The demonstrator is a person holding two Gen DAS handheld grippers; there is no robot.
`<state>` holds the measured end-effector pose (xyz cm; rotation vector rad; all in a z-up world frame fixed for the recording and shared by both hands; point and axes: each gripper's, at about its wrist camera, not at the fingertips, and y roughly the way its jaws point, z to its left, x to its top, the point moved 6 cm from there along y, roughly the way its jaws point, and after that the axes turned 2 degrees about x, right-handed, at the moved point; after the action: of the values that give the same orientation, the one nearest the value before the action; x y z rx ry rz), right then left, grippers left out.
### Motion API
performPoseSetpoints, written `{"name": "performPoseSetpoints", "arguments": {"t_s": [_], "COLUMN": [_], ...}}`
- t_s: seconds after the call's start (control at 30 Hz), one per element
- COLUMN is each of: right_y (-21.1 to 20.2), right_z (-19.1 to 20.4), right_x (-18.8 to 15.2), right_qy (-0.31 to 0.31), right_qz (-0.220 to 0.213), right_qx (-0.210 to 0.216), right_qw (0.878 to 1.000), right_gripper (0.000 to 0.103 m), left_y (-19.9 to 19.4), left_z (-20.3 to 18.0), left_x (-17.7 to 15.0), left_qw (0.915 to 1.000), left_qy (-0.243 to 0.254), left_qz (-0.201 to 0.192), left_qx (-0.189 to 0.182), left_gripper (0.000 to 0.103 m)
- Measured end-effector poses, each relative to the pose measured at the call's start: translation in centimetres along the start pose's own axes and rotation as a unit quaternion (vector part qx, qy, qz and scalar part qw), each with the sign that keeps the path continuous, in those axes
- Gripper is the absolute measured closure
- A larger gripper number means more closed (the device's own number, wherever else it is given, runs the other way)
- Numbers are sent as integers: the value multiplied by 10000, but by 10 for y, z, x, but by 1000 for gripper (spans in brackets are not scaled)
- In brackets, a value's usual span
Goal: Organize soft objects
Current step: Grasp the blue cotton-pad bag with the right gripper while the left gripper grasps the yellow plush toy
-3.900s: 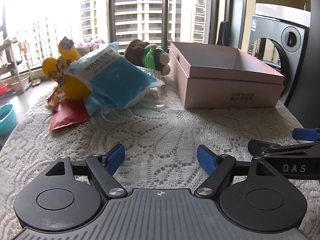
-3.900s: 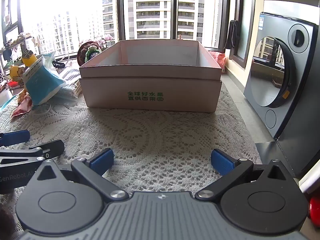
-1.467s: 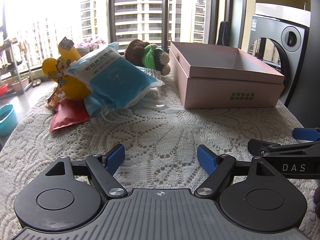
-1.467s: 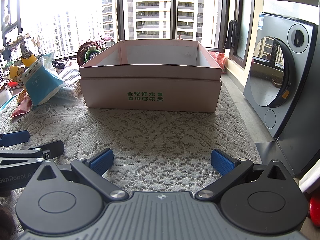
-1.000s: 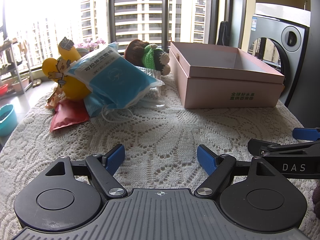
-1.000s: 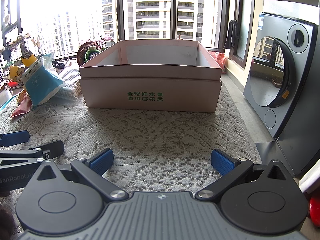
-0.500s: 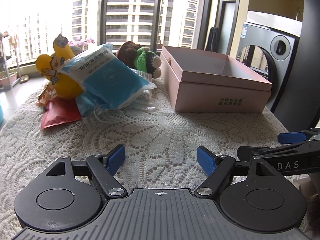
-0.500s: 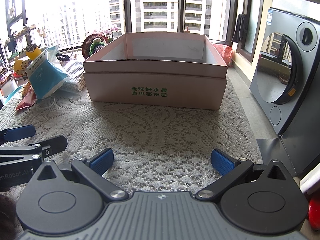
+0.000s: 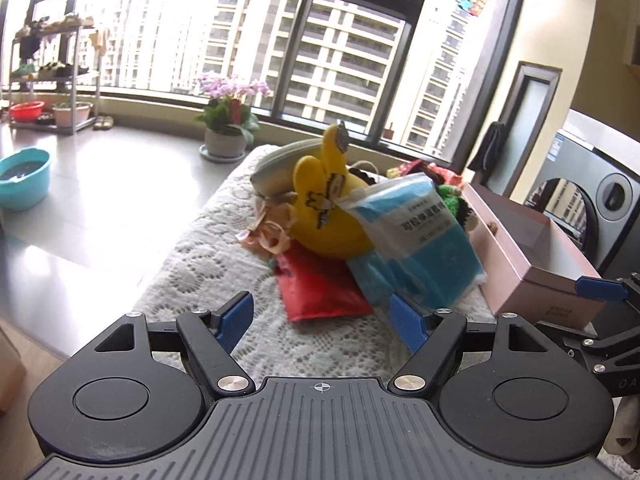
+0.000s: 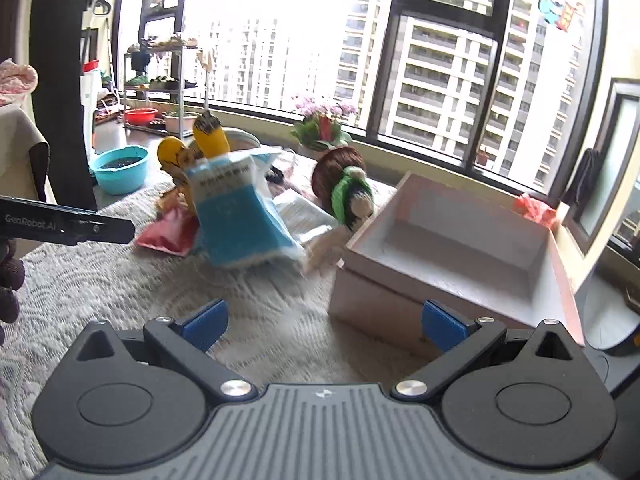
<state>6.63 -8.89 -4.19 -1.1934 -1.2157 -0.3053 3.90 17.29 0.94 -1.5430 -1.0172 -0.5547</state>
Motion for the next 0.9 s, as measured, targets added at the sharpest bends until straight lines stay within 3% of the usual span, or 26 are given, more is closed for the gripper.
{"name": "performPoseSetpoints", "arguments": {"t_s": [0.1,0.23,0.27,0.3,0.37,0.43,0.57,0.7,0.9], "right_y": [31,77,86,94,99,86,29,-21,-51], "right_z": [28,55,61,67,71,65,38,4,-34], "right_x": [36,66,67,67,64,62,46,13,-44], "right_qy": [-227,-548,-665,-815,-996,-722,-140,166,705], "right_qz": [-139,-184,-151,-102,142,198,100,-30,228], "right_qx": [419,438,425,395,410,442,582,299,-126], "right_qw": [9988,9974,9968,9958,9941,9962,9982,9994,9972], "right_gripper": [0,6,22,52,52,53,53,53,52], "left_y": [1,1,2,3,4,8,23,41,84], "left_z": [18,22,22,19,14,5,-9,-18,-28], "left_x": [20,45,48,51,51,46,40,52,65], "left_qw": [9999,9992,9989,9986,9976,9964,9963,9955,9941], "left_qy": [-78,98,147,229,387,495,477,494,567], "left_qz": [-97,-260,-292,-330,-382,-348,-271,-552,-759], "left_qx": [-38,-290,-328,-354,-437,-590,-658,-588,-535], "left_gripper": [23,23,23,23,23,23,23,23,23]}}
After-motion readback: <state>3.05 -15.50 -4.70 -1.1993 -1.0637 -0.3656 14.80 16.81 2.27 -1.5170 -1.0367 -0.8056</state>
